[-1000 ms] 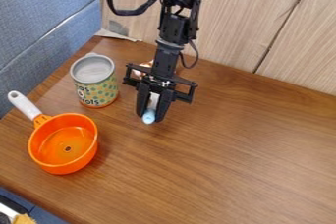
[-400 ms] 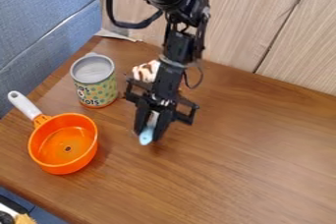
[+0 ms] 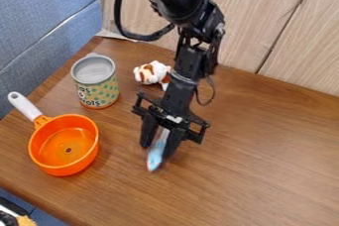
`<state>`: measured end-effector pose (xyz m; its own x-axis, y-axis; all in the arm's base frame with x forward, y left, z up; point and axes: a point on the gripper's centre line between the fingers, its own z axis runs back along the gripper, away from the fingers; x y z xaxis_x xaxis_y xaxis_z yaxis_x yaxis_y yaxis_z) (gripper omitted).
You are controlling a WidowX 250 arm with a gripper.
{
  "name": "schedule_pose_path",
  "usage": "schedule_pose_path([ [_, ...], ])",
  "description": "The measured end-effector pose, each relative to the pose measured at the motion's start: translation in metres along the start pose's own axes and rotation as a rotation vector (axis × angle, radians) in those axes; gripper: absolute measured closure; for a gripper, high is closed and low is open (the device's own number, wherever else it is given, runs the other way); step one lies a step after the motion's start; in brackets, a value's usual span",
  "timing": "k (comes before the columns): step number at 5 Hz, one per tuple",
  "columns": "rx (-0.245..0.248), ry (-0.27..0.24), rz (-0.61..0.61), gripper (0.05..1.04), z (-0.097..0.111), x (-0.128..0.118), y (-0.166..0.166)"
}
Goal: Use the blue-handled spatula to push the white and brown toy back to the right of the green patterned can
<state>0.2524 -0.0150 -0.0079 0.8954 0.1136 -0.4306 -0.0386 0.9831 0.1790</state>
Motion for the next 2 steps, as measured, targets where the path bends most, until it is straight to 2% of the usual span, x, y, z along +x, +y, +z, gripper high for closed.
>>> schedule_pose_path([
  [1,0.009,-0.011,0.002,0.112,0.0022,0.0026,0.0005],
  [2,0.013,-0.014,-0.003,0.076,0.0028,0.0026,-0.0019],
])
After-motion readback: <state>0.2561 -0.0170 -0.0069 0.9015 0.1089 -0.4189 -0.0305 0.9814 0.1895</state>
